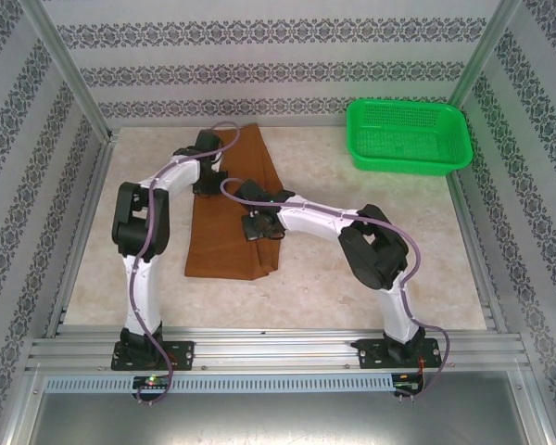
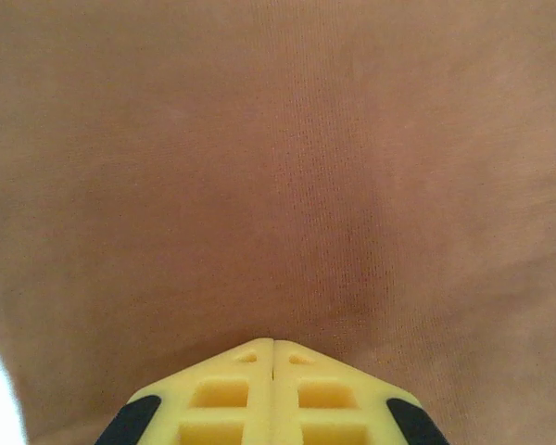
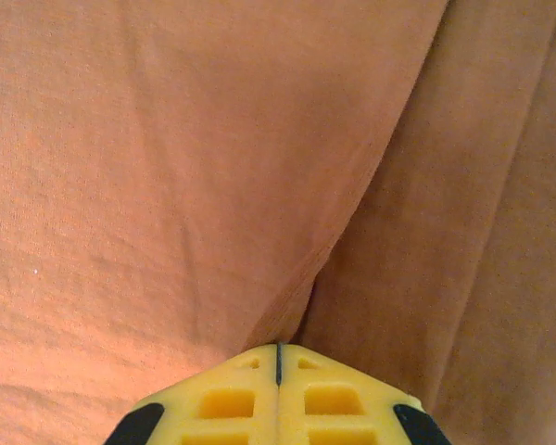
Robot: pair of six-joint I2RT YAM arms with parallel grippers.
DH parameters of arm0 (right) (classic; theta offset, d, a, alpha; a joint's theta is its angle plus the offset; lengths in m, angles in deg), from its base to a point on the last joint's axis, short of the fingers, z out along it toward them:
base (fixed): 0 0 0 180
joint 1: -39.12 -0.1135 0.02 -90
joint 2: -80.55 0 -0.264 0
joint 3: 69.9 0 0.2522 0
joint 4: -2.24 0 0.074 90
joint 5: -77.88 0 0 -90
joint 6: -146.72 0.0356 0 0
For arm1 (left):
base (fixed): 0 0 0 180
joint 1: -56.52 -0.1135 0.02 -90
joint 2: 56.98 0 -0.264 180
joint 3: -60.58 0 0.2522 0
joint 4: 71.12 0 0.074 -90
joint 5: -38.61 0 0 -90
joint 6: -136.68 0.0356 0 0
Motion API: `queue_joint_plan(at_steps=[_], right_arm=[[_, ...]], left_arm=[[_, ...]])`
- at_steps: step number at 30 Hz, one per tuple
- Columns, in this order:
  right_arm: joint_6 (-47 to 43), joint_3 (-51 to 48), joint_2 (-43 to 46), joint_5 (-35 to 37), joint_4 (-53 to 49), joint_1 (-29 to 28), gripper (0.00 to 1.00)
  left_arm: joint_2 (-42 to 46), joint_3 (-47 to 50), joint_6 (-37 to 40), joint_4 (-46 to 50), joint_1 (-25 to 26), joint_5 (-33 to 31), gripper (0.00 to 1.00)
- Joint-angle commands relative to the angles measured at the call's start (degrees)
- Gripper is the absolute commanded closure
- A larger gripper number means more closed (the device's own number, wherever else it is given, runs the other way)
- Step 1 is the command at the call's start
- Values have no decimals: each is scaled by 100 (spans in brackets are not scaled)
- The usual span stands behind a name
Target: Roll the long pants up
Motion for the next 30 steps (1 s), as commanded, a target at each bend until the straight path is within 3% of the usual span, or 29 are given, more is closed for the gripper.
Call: queue_joint_plan(at_steps=[1,16,24,30], right_arm=[[10,-1,-72,-4,-170,143,100],[519,-2203,1275,219,-33,570,100],[588,-1911,2519,1775,-822,115,100],[352,-1532,2404,981,-778,-83,98]], left_arm=[[-329,-203,6,-9,225,328,100],[-546,82,-230,-186,1112,369,100],[-87,57,-137,59,1136,80,100],[-52,367,-283,-150,1134,206,100]])
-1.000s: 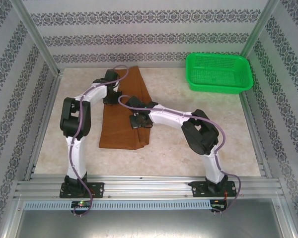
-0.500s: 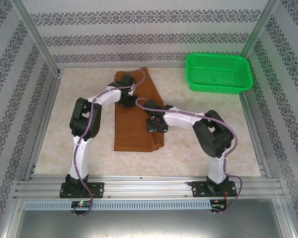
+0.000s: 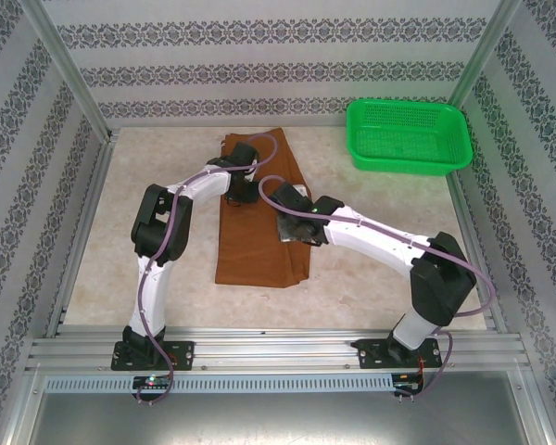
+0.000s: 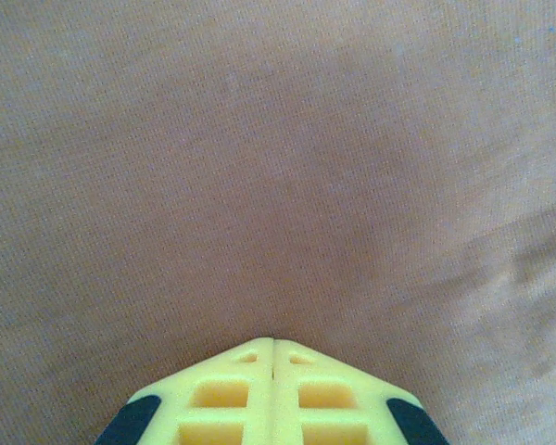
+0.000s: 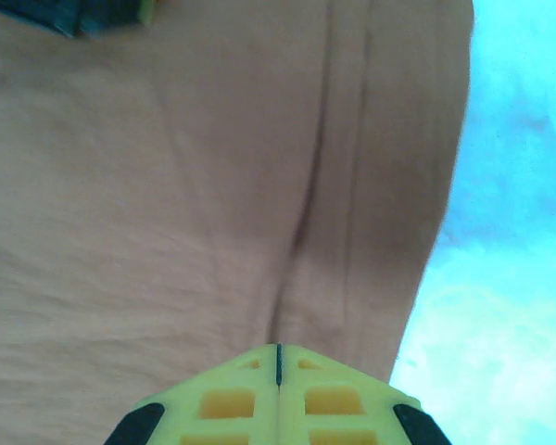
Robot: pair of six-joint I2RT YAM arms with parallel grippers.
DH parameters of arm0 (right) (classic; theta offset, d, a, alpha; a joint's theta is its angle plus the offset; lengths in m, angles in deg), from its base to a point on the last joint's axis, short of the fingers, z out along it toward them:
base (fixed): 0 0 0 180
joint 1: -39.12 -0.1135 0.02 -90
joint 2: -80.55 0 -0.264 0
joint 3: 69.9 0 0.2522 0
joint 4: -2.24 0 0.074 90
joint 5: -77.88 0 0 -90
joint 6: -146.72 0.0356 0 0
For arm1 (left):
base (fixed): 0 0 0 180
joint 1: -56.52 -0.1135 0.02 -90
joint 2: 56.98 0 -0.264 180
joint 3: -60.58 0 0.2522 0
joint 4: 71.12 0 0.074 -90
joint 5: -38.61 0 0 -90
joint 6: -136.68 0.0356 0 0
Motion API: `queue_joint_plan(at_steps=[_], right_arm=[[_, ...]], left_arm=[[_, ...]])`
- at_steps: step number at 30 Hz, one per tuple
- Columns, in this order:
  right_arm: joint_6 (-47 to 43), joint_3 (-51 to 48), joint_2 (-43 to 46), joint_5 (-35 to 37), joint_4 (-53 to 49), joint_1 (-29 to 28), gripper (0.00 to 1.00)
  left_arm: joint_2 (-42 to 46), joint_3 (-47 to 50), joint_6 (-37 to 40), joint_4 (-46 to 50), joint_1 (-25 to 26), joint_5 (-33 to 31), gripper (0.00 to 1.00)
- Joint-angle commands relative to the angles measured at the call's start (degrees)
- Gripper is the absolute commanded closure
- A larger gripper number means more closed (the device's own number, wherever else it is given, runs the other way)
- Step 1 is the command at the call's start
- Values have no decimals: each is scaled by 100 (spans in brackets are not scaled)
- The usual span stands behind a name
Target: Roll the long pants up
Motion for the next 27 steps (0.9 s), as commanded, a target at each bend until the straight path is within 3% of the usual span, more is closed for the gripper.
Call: queue_joint_plan(at_steps=[1,9,17,25,27], right_arm=[[-121,125,-297,-236,-165,-135,99],[-12,43,-1141,-760,2,-309,100],[203,-354,-1378,-599,-363,99,100],[436,-699,-1173,82,-873,350,100],[418,-661,-924,309,-874,334,100]], left_arm=[[44,334,-143,314,61,84,100],[39,411,-146,230,63,128,100],[-37,356,-76,313,67,99,100],[141,521,-96,313,64,-250,100],[634,909,-128,19,61,-495,71]])
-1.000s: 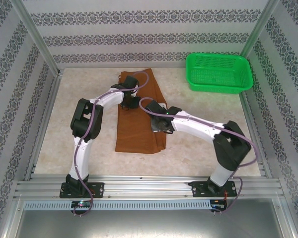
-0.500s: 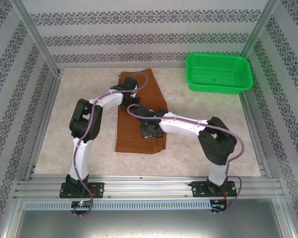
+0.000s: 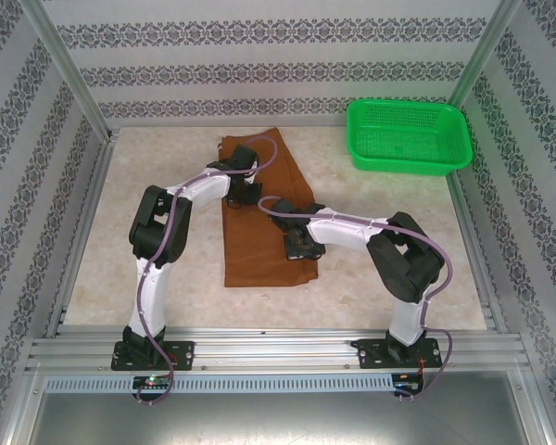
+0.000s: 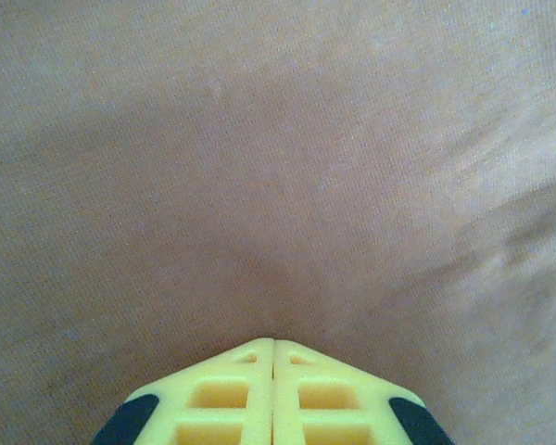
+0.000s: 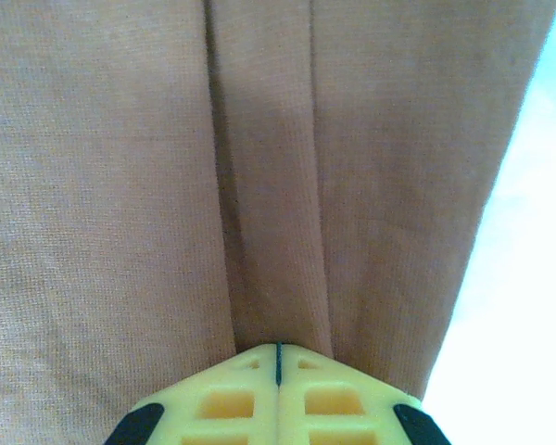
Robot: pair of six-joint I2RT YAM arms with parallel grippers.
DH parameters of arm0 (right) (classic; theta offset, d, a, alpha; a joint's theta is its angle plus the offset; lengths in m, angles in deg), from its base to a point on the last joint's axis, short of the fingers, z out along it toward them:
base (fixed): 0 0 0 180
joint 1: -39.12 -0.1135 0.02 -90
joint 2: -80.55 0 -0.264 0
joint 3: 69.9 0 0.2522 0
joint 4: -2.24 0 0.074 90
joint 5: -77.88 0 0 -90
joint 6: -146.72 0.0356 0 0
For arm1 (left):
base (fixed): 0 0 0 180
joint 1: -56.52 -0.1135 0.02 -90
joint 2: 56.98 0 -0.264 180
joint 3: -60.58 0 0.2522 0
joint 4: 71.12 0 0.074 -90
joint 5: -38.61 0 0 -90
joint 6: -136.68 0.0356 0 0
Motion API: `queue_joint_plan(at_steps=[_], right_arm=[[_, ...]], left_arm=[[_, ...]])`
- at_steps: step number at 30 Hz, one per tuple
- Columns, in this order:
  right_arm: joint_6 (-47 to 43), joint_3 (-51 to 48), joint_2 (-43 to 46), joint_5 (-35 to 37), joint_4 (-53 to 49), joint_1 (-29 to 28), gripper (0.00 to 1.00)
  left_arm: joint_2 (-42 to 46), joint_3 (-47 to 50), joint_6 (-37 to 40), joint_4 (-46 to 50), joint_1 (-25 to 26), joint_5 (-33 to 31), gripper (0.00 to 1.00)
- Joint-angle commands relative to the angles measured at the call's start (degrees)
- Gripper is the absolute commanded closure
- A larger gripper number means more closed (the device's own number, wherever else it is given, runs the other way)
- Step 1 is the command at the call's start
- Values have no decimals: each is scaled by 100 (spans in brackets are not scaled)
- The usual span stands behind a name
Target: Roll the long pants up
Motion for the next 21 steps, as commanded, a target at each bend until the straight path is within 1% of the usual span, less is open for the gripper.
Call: queue_joint_plan(at_steps=[1,2,3,4,5,6,7,8,10,11,12,13,14,15,17,18,20,21], right_arm=[[138,-95,453,701,-591,17,94],[94,-98,637,779,-557,17,80],[45,-87,818,870,-552,27,65],[23,-78,975,942,-570,54,47],[5,-69,1174,1019,-588,101,33],[-16,-81,1339,1050,-587,165,26],[-84,-120,1492,1006,-529,245,22],[-155,-158,1639,944,-476,337,22],[-207,-258,1851,824,-391,551,22],[-247,-335,1941,709,-308,667,22],[-239,-423,2017,615,-243,782,22],[-235,-496,2084,534,-178,865,22],[-239,-584,2162,424,-91,943,22],[-225,-642,2208,352,-21,1018,22],[-234,-770,2281,105,143,1135,22],[-228,-819,2298,10,204,1180,22],[-200,-874,2308,-114,286,1235,22],[-184,-897,2301,-164,314,1255,22]], left_arm=[[688,687,-64,180,26,-601,55],[1030,925,-25,11,27,-655,45],[1359,1145,58,-100,22,-621,40],[1648,1315,125,-156,26,-595,36],[1966,1519,173,-155,44,-543,12],[2273,1721,204,-92,71,-487,0],[2513,1896,172,-26,118,-476,0],[2803,2124,105,60,202,-491,2],[3371,2611,-28,206,485,-549,11],[3704,2887,-96,297,736,-781,20],[4018,3123,-119,400,1038,-1059,26],[4260,3295,-118,519,1288,-1239,26],[4496,3433,-110,686,1618,-1433,23],[4686,3517,-71,893,1946,-1590,16],[4816,3520,-67,1304,2530,-1904,10],[4784,3464,-39,1504,2870,-2009,9],[4576,3319,-102,1958,3294,-2273,8],[4439,3291,-28,2157,3451,-2275,7]])
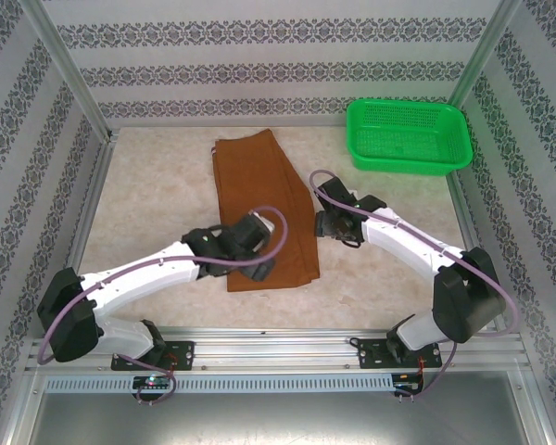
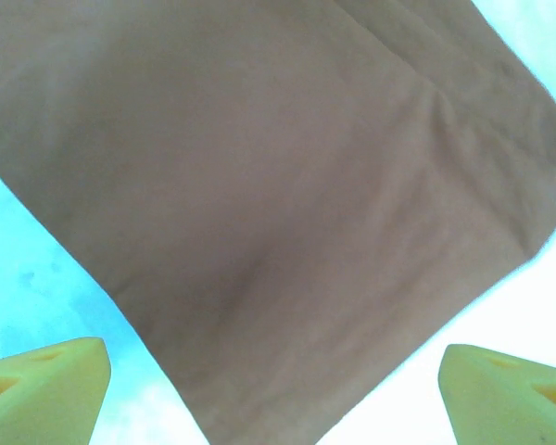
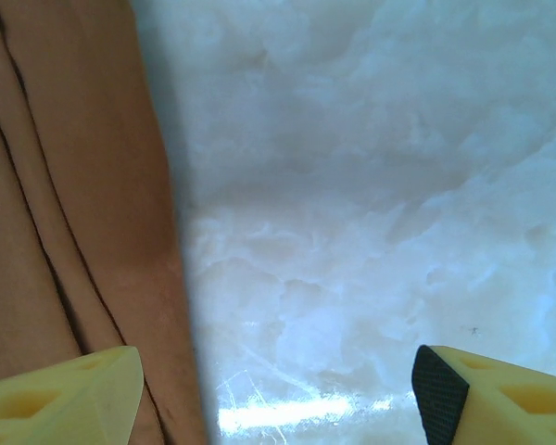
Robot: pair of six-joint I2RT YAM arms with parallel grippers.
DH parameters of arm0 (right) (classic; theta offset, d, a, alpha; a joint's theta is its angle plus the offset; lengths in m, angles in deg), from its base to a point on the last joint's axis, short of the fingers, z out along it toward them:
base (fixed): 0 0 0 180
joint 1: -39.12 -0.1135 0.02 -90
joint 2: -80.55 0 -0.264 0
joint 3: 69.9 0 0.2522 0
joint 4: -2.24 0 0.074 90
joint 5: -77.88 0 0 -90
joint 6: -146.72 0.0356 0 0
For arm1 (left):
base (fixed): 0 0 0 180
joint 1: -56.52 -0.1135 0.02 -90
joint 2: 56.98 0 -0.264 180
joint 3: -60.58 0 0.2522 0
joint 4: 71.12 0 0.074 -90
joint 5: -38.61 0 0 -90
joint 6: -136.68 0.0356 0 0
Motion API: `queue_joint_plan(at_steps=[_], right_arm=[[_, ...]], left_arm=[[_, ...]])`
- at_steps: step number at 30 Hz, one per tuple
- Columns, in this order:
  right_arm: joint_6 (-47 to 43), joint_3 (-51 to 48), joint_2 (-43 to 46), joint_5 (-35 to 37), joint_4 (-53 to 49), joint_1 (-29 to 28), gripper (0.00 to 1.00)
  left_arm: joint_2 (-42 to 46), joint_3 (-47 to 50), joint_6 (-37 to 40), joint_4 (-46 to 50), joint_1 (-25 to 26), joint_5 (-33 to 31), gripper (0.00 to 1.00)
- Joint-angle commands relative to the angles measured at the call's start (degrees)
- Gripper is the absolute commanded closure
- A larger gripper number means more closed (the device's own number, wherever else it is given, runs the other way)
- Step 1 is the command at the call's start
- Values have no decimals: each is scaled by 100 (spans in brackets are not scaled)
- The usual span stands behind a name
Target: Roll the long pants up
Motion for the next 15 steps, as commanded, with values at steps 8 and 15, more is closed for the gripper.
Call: queue_joint_plan(at_steps=[8,15], right_arm=[[183,-426,243,-654,658,158,22],[214,-568,260,-711,719,318,22]], left_arm=[[-1323,-653,663,1870,741,-1007,5],[-1998,-765,1082,1498,488,-536,6]])
